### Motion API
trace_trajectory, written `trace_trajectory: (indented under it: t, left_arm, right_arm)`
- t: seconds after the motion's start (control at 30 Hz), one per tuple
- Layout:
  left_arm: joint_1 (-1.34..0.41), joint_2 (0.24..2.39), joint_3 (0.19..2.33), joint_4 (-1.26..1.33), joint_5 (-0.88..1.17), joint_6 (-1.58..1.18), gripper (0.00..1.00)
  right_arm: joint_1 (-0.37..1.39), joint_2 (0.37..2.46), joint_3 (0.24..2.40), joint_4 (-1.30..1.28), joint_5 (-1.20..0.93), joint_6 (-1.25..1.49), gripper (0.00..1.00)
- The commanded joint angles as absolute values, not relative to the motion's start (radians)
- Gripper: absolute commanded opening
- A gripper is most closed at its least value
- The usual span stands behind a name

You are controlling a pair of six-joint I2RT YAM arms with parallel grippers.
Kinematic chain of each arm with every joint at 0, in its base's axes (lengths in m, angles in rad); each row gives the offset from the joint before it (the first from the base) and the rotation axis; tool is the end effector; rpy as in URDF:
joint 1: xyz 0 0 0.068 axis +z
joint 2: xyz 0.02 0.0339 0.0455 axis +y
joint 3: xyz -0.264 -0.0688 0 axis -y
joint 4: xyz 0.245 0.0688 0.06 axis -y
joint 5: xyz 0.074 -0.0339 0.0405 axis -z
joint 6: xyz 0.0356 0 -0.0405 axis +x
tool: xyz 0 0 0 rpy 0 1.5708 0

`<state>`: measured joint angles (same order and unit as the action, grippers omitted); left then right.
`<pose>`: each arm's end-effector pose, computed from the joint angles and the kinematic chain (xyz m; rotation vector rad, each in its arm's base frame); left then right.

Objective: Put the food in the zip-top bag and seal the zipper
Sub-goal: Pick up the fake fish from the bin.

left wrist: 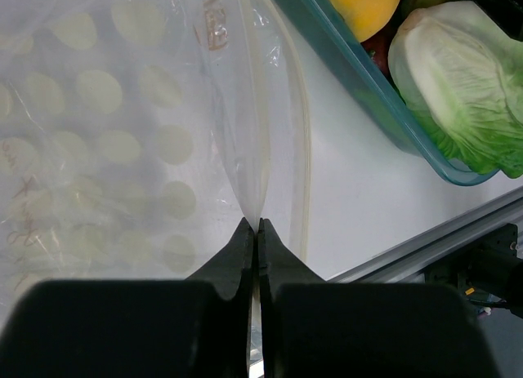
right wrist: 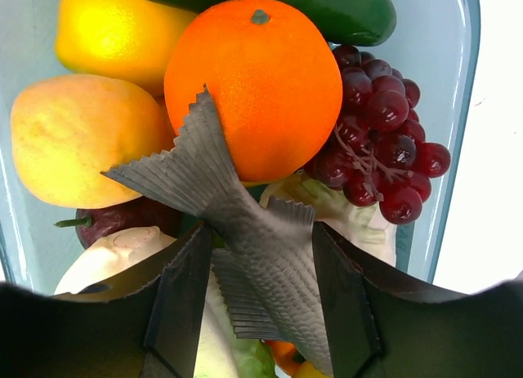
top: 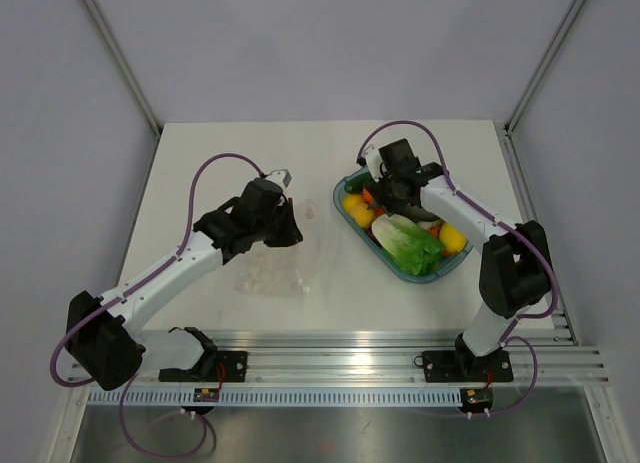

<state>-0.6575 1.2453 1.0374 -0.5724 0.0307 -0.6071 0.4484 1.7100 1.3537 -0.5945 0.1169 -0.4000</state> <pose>0.2095 -0.1632 0.2947 0.0773 2.4457 -0.6336 0.3359 0.1570 0.2567 -0.9927 2.3128 -0.1277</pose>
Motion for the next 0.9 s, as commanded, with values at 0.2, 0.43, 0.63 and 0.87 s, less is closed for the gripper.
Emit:
trace_trajectory:
  t: [0.2,0.43,0.63,0.87]
  left_arm:
    - [-0.655,1.226,1.039,-0.515,0.046,-0.601,0.0]
    - [-0.655,1.227,1.031,-0.508,0.054,-0.603,0.0]
    - [-0.655,1.232,1.031,-0.508,0.057,-0.6,0.0]
    - [-0.655,1.236,1.032,-0.505,0.057,-0.595,0.0]
  right_arm:
    - [0.463,1.732,1.378,-0.549,0.215,-0.429,0.66]
    - [0.483,1.733,1.332,-0.497,0.225,-0.463,0.66]
    - [0.488,1.718,1.328,-0.497,0.193,-0.456,0.42]
    - [0.489,1.664,1.325,-0.514,0.161,-0.445,0.29]
